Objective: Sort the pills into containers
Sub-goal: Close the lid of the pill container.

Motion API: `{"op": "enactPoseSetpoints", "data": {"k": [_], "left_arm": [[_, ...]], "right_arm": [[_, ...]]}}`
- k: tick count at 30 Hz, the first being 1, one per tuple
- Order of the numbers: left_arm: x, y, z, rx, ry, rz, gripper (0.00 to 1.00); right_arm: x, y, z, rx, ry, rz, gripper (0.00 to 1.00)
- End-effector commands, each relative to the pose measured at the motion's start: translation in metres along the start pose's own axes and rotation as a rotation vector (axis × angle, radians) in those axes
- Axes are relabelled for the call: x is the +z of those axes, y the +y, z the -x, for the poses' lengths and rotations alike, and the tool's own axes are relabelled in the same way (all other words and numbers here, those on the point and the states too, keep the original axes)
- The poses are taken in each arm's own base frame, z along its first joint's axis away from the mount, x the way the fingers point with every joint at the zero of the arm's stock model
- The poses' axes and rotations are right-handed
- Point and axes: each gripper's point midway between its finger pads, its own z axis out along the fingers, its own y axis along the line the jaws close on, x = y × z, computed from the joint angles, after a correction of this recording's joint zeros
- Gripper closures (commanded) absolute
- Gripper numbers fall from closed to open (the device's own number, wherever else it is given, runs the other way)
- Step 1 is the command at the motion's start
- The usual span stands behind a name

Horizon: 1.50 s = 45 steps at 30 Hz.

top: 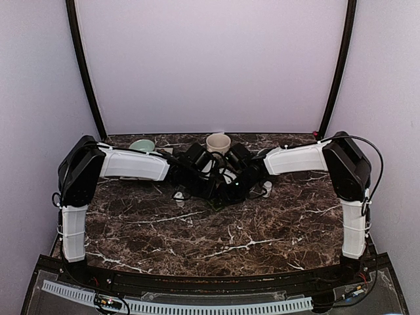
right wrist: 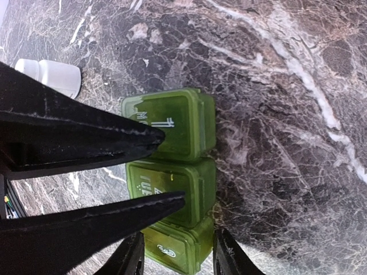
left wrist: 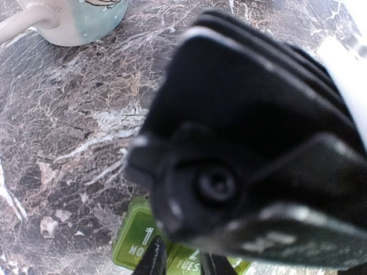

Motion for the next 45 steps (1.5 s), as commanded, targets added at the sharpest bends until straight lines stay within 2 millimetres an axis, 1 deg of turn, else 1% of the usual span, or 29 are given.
{"op": "enactPoseSetpoints", "data": {"k": [1,4,6,9,12,15,19,24,30,39,45], "left_arm": [[0.005,0.011,-0.016,-0.004,0.055,0.034,0.79],[0.005,0.012,-0.016,-0.003,0.055,0.038,0.79],[0.004,0.013,-0.015,-0.002,0.054,0.042,0.78],[0.001,0.012,-0.010,0.004,0.040,0.045,0.78],[-0.005,0.010,-0.001,0.017,0.010,0.048,0.77],[-0.011,0.009,0.008,0.027,-0.019,0.052,0.74],[-0.018,0.007,0.017,0.032,-0.056,0.051,0.66],[-0.025,0.006,0.026,0.032,-0.094,0.055,0.61],[-0.036,0.007,0.036,0.043,-0.136,0.072,0.55],[-0.052,0.015,0.046,0.046,-0.171,0.123,0.46],[-0.071,0.022,0.052,0.027,-0.207,0.145,0.41]], "right_arm": [[0.025,-0.033,-0.036,0.027,0.099,-0.127,0.60],[0.025,-0.033,-0.037,0.030,0.099,-0.123,0.61],[0.022,-0.028,-0.033,0.027,0.085,-0.107,0.60],[0.012,-0.013,-0.019,0.008,0.040,-0.056,0.60],[-0.002,0.002,-0.002,-0.009,-0.006,-0.013,0.60],[-0.013,0.007,0.010,-0.011,-0.035,0.001,0.58],[-0.020,0.003,0.015,0.003,-0.052,0.000,0.54],[-0.026,0.001,0.017,0.011,-0.070,-0.002,0.50],[-0.032,0.004,0.024,0.000,-0.096,0.006,0.48],[-0.029,0.006,0.024,-0.014,-0.086,0.021,0.48],[-0.027,0.004,0.025,-0.029,-0.080,-0.002,0.47]]}}
